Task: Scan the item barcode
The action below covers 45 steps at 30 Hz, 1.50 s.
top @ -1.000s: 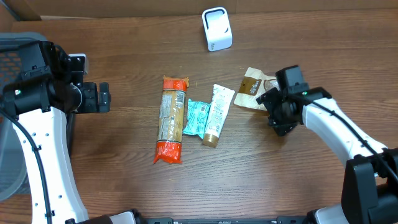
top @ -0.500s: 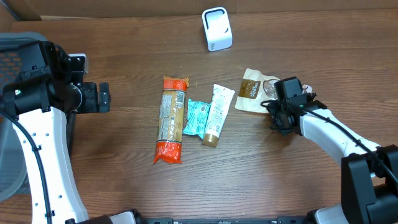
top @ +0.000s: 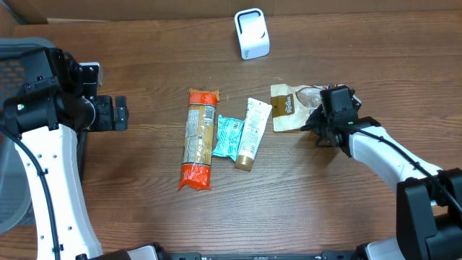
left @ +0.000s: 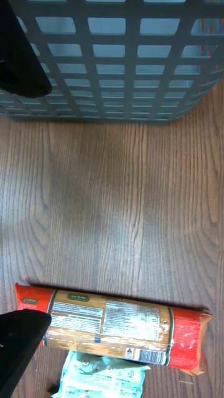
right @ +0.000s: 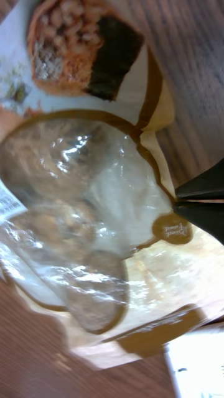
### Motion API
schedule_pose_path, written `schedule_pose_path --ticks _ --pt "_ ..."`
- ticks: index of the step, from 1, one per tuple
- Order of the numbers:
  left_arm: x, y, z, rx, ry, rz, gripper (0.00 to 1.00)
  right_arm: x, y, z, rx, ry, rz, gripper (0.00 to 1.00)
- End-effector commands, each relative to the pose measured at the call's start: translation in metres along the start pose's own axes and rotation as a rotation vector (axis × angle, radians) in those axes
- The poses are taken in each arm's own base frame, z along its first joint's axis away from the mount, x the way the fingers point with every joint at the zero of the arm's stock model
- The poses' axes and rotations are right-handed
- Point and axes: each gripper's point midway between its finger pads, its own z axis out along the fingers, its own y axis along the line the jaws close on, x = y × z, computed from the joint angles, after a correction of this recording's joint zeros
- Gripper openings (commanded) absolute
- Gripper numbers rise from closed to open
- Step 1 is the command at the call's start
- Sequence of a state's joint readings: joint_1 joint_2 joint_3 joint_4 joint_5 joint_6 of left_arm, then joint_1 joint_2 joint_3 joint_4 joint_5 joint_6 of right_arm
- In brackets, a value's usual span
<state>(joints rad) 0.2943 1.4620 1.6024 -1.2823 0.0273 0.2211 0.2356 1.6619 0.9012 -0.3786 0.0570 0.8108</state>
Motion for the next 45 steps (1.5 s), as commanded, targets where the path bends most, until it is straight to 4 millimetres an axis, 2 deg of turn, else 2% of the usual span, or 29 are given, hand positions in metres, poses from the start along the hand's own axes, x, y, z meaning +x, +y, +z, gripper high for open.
schedule_pose_path --ticks 1,4,7,8,9,11,12,15,21,29,36,38,40,41,43,45 --pt "-0.002 -0.003 -0.006 0.011 -0.022 0.029 1.0 -0.01 0.03 -0.032 -0.182 0.068 -0.062 0.04" --pt "-0.002 -0.003 -0.006 0.011 -0.022 0.029 1.0 -0.016 0.027 -0.047 -0.24 0.109 -0.012 0.04" --pt "-0.002 -0.003 -0.006 0.011 -0.022 0.029 1.0 -0.023 0.015 -0.051 -0.256 0.159 0.124 0.04" --pt "-0.002 -0.003 -0.006 0.011 -0.022 0.029 1.0 -0.023 0.013 -0.051 -0.259 0.168 0.15 0.09" --pt "-0.002 -0.003 -0.006 0.011 -0.022 0.029 1.0 -0.023 0.012 -0.05 -0.259 0.18 0.181 0.21" --pt "-0.002 -0.003 -0.006 0.011 -0.022 0.029 1.0 -0.021 0.012 -0.046 -0.253 0.193 0.217 0.6" --pt "-0.002 -0.003 -0.006 0.011 -0.023 0.029 1.0 -0.019 0.014 -0.044 -0.252 0.199 0.215 0.71" --pt "-0.002 -0.003 -0.006 0.011 -0.022 0.029 0.99 -0.009 0.022 -0.034 -0.236 0.2 0.223 0.85" --pt "-0.002 -0.003 -0.006 0.011 -0.022 0.029 1.0 -0.001 0.008 -0.004 -0.067 0.111 0.309 0.94" --pt "-0.002 -0.003 -0.006 0.011 -0.022 0.029 0.99 -0.007 0.018 0.036 -0.098 0.061 0.299 0.96" --pt "-0.002 -0.003 -0.006 0.011 -0.022 0.029 1.0 -0.02 0.012 0.051 -0.073 -0.021 0.301 0.95" --pt "-0.002 -0.003 -0.006 0.011 -0.022 0.029 0.99 -0.023 0.006 0.053 -0.047 -0.05 0.298 0.81" --pt "-0.002 -0.003 -0.006 0.011 -0.022 0.029 1.0 -0.025 0.002 0.055 -0.029 -0.066 0.285 0.6" --pt "-0.002 -0.003 -0.006 0.011 -0.022 0.029 1.0 -0.025 0.002 0.056 -0.029 -0.066 0.268 0.47" --pt "-0.002 -0.003 -0.006 0.011 -0.022 0.029 1.0 -0.026 0.003 0.056 -0.031 -0.069 0.235 0.32" --pt "-0.002 -0.003 -0.006 0.011 -0.022 0.029 1.0 -0.025 0.01 0.056 -0.066 -0.056 0.167 0.25"
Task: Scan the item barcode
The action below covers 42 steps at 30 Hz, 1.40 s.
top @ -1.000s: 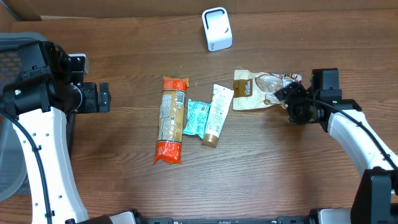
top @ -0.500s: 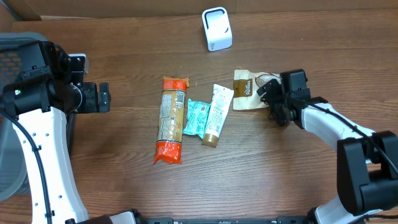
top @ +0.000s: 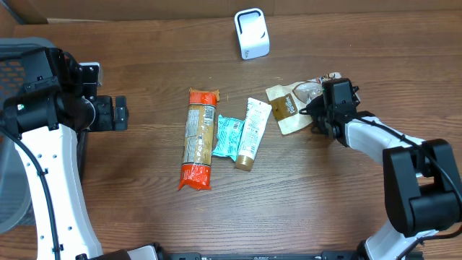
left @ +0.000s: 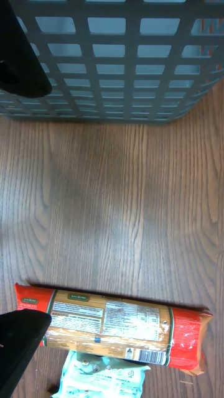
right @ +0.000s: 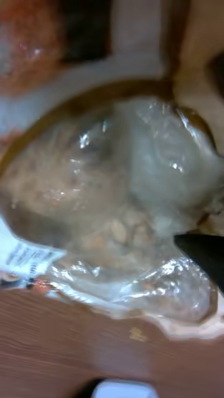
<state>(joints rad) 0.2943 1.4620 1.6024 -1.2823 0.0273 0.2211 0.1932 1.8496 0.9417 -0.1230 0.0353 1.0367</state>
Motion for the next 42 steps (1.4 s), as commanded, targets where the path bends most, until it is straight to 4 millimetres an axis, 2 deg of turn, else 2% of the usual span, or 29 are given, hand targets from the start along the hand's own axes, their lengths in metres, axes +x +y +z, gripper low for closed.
schedule_pose_path --ticks 1,5,6,9,16,21,27,33,34,37,42 --pt "-0.002 -0.003 -0.006 0.011 -0.023 0.029 1.0 0.008 0.0 0.007 -0.022 0.033 -0.155 0.22" --pt "-0.002 -0.003 -0.006 0.011 -0.022 0.029 0.99 0.027 0.034 -0.001 -0.221 0.179 -0.348 0.11" --pt "-0.002 -0.003 -0.006 0.011 -0.022 0.029 1.0 0.031 0.04 -0.006 -0.271 0.225 -0.382 0.04" --pt "-0.002 -0.003 -0.006 0.011 -0.022 0.029 0.99 0.037 0.049 -0.021 -0.36 0.348 -0.433 0.04" --pt "-0.002 -0.003 -0.006 0.011 -0.022 0.029 1.0 0.028 0.042 -0.067 -0.396 0.572 -0.551 0.04" --pt "-0.002 -0.003 -0.006 0.011 -0.022 0.029 1.0 0.029 0.031 -0.1 -0.416 0.647 -0.846 0.04" --pt "-0.002 -0.003 -0.006 0.011 -0.023 0.029 1.0 0.051 0.016 -0.105 -0.471 0.697 -1.084 0.04" --pt "-0.002 -0.003 -0.006 0.011 -0.022 0.029 0.99 0.057 -0.001 -0.09 -0.423 0.693 -1.136 0.04" --pt "-0.002 -0.003 -0.006 0.011 -0.022 0.029 0.99 0.057 -0.004 -0.088 -0.417 0.691 -1.128 0.08" --pt "-0.002 -0.003 -0.006 0.011 -0.022 0.029 1.0 0.053 -0.009 -0.081 -0.399 0.675 -1.077 0.49" --pt "-0.002 -0.003 -0.006 0.011 -0.022 0.029 1.0 0.054 -0.014 -0.069 -0.376 0.649 -0.989 0.79"
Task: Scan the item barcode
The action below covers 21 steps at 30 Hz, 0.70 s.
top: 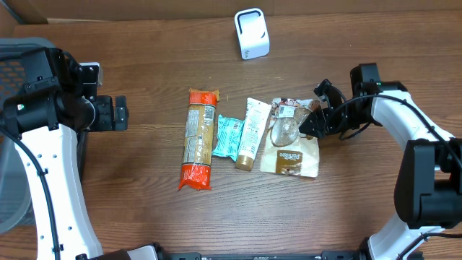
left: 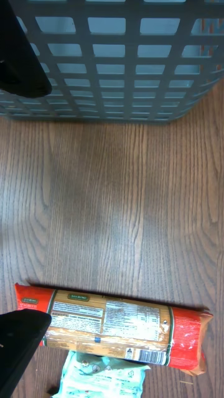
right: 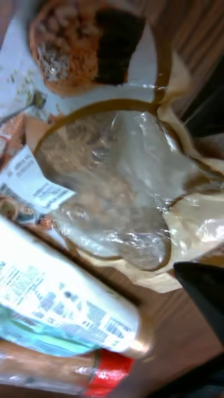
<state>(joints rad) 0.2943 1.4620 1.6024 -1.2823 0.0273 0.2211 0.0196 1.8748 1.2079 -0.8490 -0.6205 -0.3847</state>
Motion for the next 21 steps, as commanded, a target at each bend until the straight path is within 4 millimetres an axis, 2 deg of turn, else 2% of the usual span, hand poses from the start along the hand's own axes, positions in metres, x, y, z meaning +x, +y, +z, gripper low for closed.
schedule_pose_path --ticks 1,6,9,13,17,21 --pt "-0.002 -0.003 -0.006 0.011 -0.022 0.029 1.0 0.007 -0.003 0.007 -0.006 0.0 0.082 0.83" --pt "-0.002 -0.003 -0.006 0.011 -0.022 0.029 1.0 0.02 -0.007 0.016 -0.011 0.009 0.189 0.95" --pt "-0.002 -0.003 -0.006 0.011 -0.022 0.029 1.0 0.028 -0.007 0.024 -0.023 0.008 0.245 0.97" --pt "-0.002 -0.003 -0.006 0.011 -0.022 0.029 1.0 0.032 0.002 0.032 -0.104 -0.021 0.273 0.98" --pt "-0.002 -0.003 -0.006 0.011 -0.022 0.029 1.0 0.031 0.001 0.039 -0.116 -0.048 0.307 0.98" --pt "-0.002 -0.003 -0.006 0.011 -0.022 0.029 0.99 0.024 0.011 0.041 -0.156 -0.062 0.31 0.98"
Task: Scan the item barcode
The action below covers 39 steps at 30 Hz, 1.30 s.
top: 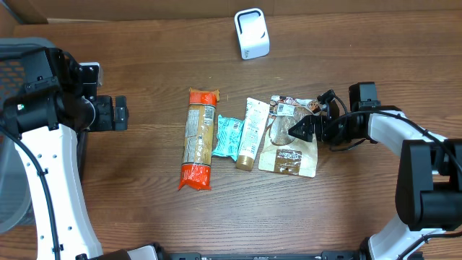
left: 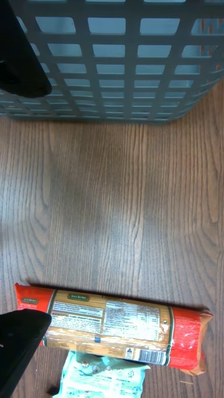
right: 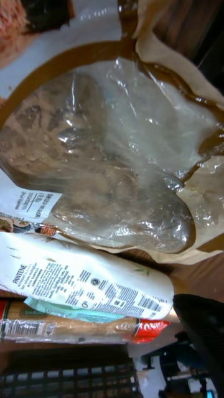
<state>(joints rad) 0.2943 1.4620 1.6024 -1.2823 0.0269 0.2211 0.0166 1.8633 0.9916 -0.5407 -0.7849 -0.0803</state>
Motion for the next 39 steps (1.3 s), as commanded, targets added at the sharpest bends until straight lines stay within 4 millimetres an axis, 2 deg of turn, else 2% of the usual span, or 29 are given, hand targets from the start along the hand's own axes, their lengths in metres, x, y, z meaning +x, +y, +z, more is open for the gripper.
schedule_pose_path --ticks 1,5,9,12,16,17,19,24,26,28,30,34,37,39 --pt "-0.002 -0.003 -0.006 0.011 -0.023 0.029 1.0 0.013 -0.002 0.014 0.0 0.036 0.084 0.98" --pt "-0.002 -0.003 -0.006 0.012 -0.023 0.029 1.0 0.013 -0.005 0.03 -0.003 0.066 0.13 0.95" --pt "-0.002 -0.003 -0.006 0.011 -0.023 0.029 1.0 0.012 -0.013 0.039 0.003 0.101 0.203 0.86" --pt "-0.002 -0.003 -0.006 0.011 -0.023 0.029 0.99 0.013 -0.017 0.044 -0.004 0.121 0.232 0.71" --pt "-0.002 -0.003 -0.006 0.011 -0.023 0.029 1.0 0.013 -0.017 0.043 -0.01 0.123 0.243 0.36" --pt "-0.002 -0.003 -0.006 0.011 -0.023 0.029 1.0 0.012 -0.017 0.043 -0.016 0.122 0.244 0.31" --pt "-0.002 -0.003 -0.006 0.011 -0.023 0.029 1.0 0.012 -0.017 0.041 -0.023 0.119 0.25 0.25" --pt "-0.002 -0.003 -0.006 0.011 -0.023 0.029 0.99 0.01 -0.019 0.037 -0.034 0.11 0.266 0.21" --pt "-0.002 -0.003 -0.006 0.011 -0.023 0.029 0.99 0.007 -0.018 0.033 -0.041 0.102 0.271 0.13" --pt "-0.002 -0.003 -0.006 0.011 -0.023 0.029 1.0 0.003 -0.017 0.027 -0.04 0.099 0.277 0.09" --pt "-0.002 -0.003 -0.006 0.011 -0.022 0.029 1.0 -0.003 -0.011 0.017 -0.041 0.095 0.259 0.06" --pt "-0.002 -0.003 -0.006 0.011 -0.023 0.029 1.0 -0.023 0.02 -0.014 -0.045 0.076 0.152 0.04" --pt "-0.002 -0.003 -0.006 0.011 -0.023 0.029 1.0 -0.039 0.051 -0.038 -0.054 0.049 0.074 0.04" --pt "-0.002 -0.003 -0.006 0.011 -0.023 0.029 0.99 -0.047 0.084 -0.055 -0.115 0.028 -0.038 0.04"
